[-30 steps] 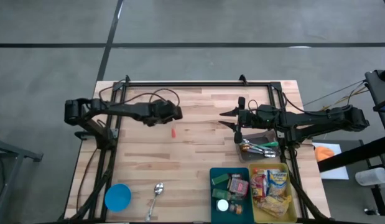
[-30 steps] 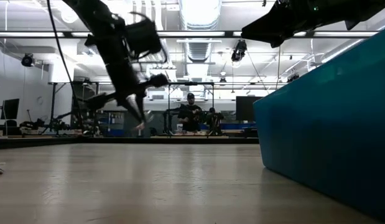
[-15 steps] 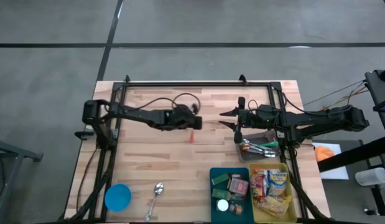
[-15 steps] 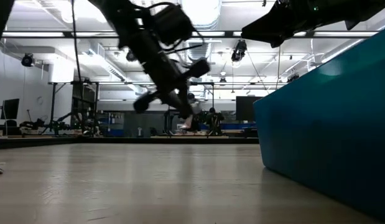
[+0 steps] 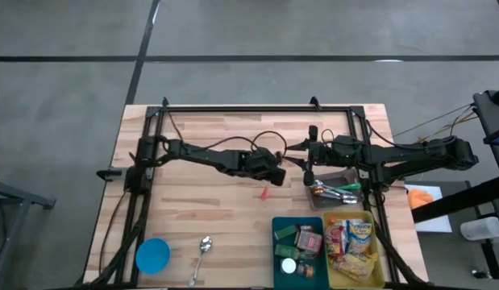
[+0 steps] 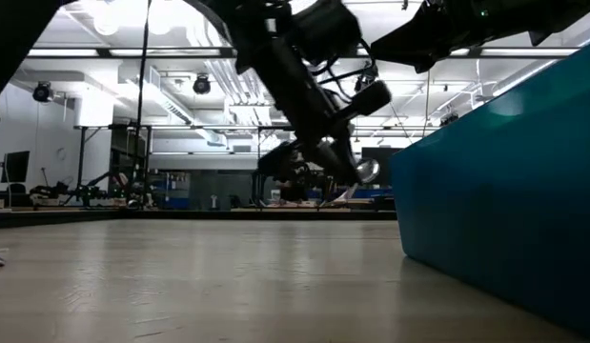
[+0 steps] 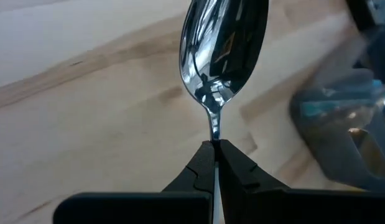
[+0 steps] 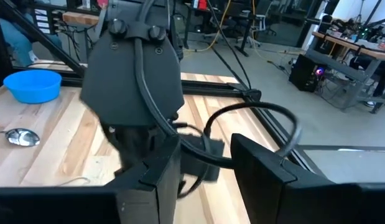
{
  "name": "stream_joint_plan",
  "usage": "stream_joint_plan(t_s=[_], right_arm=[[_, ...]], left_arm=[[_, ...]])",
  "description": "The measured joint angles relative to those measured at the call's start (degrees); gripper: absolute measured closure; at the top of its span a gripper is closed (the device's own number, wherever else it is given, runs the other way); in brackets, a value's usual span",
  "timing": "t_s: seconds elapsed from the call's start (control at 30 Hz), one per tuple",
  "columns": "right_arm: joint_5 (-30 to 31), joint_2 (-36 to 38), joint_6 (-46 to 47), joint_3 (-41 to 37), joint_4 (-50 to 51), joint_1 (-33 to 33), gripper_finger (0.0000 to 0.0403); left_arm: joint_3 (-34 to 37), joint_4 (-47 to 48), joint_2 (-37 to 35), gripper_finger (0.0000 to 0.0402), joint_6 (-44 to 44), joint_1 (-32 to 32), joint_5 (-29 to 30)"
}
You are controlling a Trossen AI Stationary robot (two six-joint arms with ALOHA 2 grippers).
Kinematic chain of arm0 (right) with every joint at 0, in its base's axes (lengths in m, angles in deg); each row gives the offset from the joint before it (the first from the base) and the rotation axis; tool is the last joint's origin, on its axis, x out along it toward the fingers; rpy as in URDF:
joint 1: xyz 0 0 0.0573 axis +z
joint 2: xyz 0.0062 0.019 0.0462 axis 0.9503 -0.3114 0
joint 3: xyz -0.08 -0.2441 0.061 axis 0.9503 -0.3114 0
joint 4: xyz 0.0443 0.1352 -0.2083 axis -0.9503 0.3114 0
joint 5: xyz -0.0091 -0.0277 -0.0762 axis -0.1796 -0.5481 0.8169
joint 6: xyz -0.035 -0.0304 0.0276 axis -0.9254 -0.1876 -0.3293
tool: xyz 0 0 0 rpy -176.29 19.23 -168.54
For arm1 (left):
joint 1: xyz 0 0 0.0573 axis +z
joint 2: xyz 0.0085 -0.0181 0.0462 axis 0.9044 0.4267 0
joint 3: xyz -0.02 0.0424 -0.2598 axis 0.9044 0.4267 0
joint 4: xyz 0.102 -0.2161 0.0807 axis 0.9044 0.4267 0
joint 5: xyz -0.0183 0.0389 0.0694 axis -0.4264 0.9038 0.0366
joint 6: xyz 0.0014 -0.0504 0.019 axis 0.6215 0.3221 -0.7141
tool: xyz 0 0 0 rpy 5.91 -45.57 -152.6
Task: Pick & Place Food Item
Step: Put the orange spoon into the black bin
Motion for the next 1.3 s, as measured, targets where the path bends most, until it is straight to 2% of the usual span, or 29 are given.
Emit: stream_joint_plan(t_s=[0.2, 0.4, 0.7, 1.3], right_arm=[[0.2, -0.07, -0.02, -0.07, 0.19, -0.01, 0.0264], [0.22, 0.02, -0.08, -0.07, 0.04, -0.01, 0.0264], [0.13, -0.16, 0.0, -0.07, 0.27, -0.01, 0.0264], [-0.07, -0.17, 0.02, -0.07, 0.21, 0.01, 0.0264]], left_arm=[[-5.38, 1.01, 4.11, 0.0401, -1.47, -0.39, -3.21], [-7.91, 1.54, 6.16, 0.0401, -2.66, -0.99, -4.81], [-7.9, -2.31, 8.93, 0.0401, -0.03, -1.51, -8.35], [-7.83, -1.5, 9.45, 0.0401, 1.01, -1.55, -7.69]])
